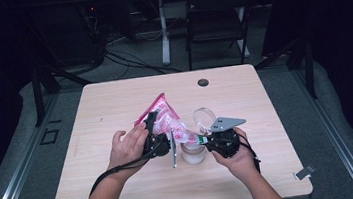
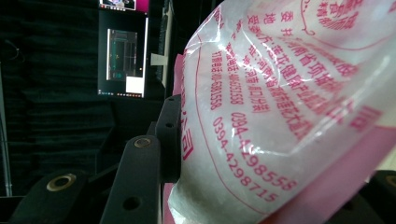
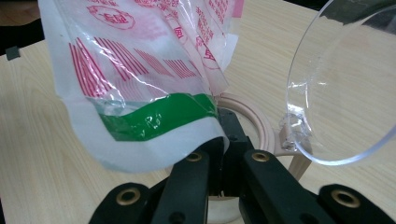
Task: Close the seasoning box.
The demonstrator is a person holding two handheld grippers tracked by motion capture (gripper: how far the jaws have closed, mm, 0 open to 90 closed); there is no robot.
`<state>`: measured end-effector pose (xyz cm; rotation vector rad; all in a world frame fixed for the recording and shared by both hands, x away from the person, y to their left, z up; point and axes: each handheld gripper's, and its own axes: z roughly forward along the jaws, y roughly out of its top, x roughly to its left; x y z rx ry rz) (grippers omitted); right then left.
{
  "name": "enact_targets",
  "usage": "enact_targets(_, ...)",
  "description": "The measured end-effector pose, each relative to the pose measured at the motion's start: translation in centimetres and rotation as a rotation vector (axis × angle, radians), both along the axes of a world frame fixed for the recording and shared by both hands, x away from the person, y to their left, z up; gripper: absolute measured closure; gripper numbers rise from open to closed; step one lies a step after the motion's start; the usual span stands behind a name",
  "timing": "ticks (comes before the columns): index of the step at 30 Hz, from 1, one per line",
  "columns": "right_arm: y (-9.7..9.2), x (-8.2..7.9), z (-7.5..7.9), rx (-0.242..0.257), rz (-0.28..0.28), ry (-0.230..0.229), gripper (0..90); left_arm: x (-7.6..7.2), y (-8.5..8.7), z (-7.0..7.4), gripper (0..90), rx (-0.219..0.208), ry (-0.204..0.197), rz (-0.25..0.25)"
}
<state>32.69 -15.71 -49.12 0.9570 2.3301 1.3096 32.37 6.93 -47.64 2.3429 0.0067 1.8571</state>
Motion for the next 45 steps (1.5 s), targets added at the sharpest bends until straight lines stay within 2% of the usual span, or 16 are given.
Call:
enact_targets(14, 0.25, -0.02, -0.21, -0.012, 0.006, 0.003, 90.0, -0.09, 0.24, -0.21, 64.1, 0.001, -0.009, -0.006)
enact_targets(18, 0.49, -0.05, -0.38, -0.015, 0.008, 0.002, 90.0, -0.12, 0.43, -0.35, 64.2, -0.002, 0.006, 0.005)
enact_targets(25, 0.47, -0.04, -0.37, -0.019, 0.009, 0.002, 90.0, -0.13, 0.44, -0.37, 64.2, -0.004, -0.001, -0.002)
enact_targets(35, 0.49, -0.01, -0.45, -0.029, 0.012, 0.003, 90.0, -0.23, 0.30, -0.09, 64.1, 0.020, -0.013, -0.003)
enact_targets(40, 0.38, -0.05, -0.37, -0.018, 0.006, -0.002, 90.0, -0.15, 0.28, 0.06, 64.2, 0.012, -0.013, -0.007)
enact_targets(45, 0.28, -0.06, -0.28, -0.021, 0.003, -0.008, 90.0, -0.20, 0.09, 0.14, 64.2, 0.024, -0.018, -0.008)
